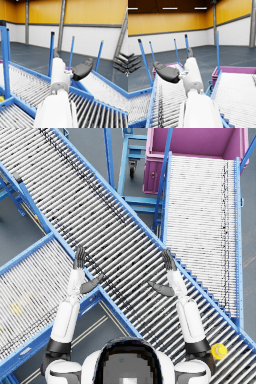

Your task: Pick up the oil and place it on the left assembly line, put the cola on the right, and keep Sprite still

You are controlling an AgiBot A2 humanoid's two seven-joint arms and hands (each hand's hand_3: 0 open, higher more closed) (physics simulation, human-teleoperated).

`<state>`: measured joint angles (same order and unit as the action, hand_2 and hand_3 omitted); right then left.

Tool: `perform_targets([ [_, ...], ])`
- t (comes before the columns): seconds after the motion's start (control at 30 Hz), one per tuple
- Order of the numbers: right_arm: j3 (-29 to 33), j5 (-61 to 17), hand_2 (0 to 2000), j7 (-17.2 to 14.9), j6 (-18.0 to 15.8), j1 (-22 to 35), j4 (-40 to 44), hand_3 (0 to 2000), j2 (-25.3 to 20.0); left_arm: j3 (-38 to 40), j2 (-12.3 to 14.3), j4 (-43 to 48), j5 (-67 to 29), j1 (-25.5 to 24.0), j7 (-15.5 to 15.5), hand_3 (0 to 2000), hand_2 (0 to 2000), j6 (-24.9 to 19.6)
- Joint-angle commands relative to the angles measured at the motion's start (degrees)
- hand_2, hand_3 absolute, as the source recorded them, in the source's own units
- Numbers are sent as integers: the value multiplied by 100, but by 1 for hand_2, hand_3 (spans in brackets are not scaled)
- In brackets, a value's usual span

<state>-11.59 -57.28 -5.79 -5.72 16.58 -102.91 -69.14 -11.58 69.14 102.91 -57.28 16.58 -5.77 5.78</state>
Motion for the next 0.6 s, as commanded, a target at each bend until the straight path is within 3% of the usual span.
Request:
perform_targets([
  [0.03, 0, 0, 0, 0, 0, 0, 0, 0, 0, 0, 0, 0, 0, 0, 0, 0, 0, 0],
  [0.6, 0, 0, 0, 0, 0, 0, 0, 0, 0, 0, 0, 0, 0, 0, 0, 0, 0, 0],
])
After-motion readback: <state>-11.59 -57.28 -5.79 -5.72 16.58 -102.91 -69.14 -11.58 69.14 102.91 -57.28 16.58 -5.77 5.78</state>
